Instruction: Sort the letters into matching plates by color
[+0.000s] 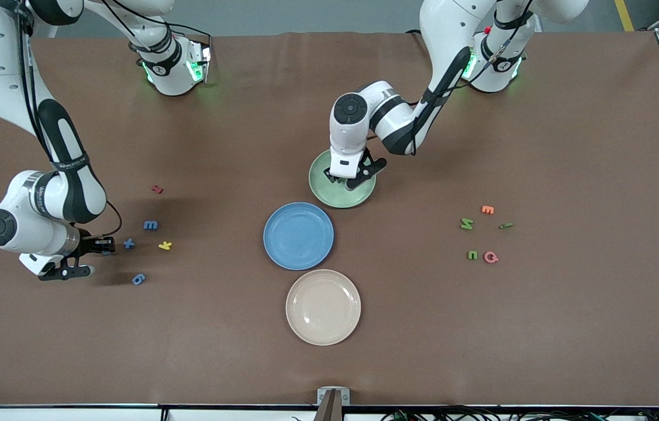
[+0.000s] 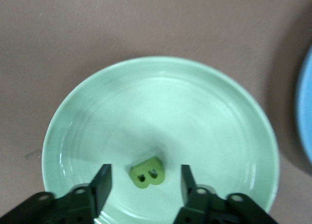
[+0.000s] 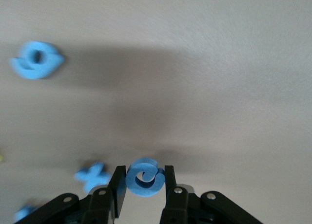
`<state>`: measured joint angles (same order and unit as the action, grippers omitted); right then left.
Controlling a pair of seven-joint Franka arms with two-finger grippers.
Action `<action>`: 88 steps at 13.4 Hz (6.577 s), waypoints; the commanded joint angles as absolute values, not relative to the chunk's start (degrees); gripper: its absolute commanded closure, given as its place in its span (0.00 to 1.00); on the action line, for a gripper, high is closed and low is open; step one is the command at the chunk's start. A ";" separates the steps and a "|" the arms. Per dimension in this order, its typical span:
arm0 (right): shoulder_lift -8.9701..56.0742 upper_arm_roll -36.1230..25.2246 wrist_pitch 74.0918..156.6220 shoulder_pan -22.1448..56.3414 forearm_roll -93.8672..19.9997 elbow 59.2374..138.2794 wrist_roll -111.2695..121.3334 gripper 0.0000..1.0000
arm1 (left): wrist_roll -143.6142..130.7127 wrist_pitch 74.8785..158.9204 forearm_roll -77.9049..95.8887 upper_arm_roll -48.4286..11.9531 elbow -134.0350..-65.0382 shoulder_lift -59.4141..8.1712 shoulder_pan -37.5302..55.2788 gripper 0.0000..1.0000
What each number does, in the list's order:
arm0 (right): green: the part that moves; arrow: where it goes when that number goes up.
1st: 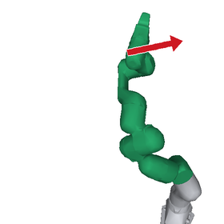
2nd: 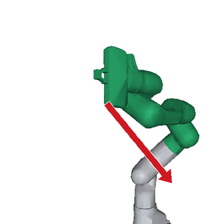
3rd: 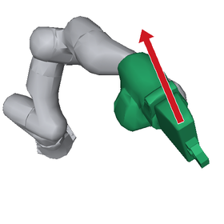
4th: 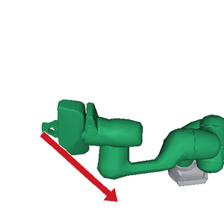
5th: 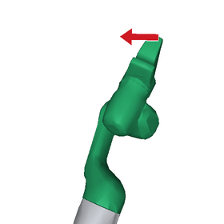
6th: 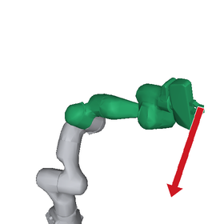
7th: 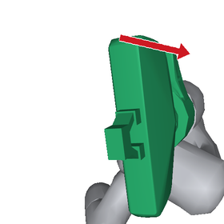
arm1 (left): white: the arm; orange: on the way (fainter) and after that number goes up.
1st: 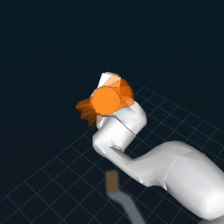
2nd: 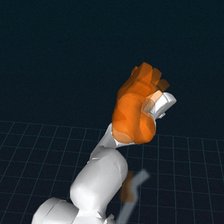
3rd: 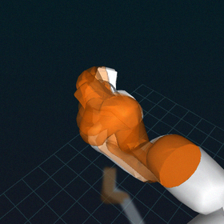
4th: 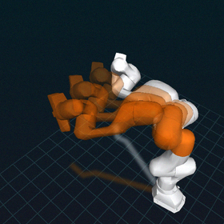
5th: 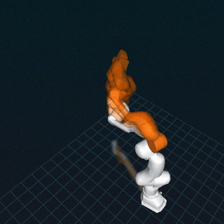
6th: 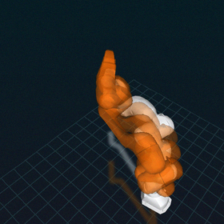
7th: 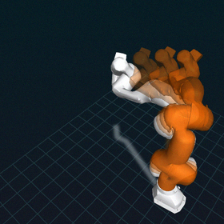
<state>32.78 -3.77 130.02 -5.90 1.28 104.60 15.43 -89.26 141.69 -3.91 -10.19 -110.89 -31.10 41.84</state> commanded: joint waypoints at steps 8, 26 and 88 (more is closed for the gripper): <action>23.64 -3.25 117.25 14.39 -2.70 102.83 -14.38 0.82 | -70.34 136.41 -10.28 -10.02 -113.11 -22.67 18.74 0.01; 40.25 -3.43 133.51 39.73 -9.76 92.64 -48.69 0.72 | -12.14 144.84 -11.78 -10.02 -123.75 -25.49 4.40 0.28; 27.86 -4.13 118.60 4.38 -2.99 102.32 7.15 0.79 | -45.06 134.12 -26.63 -22.41 -106.96 -33.13 -4.74 0.39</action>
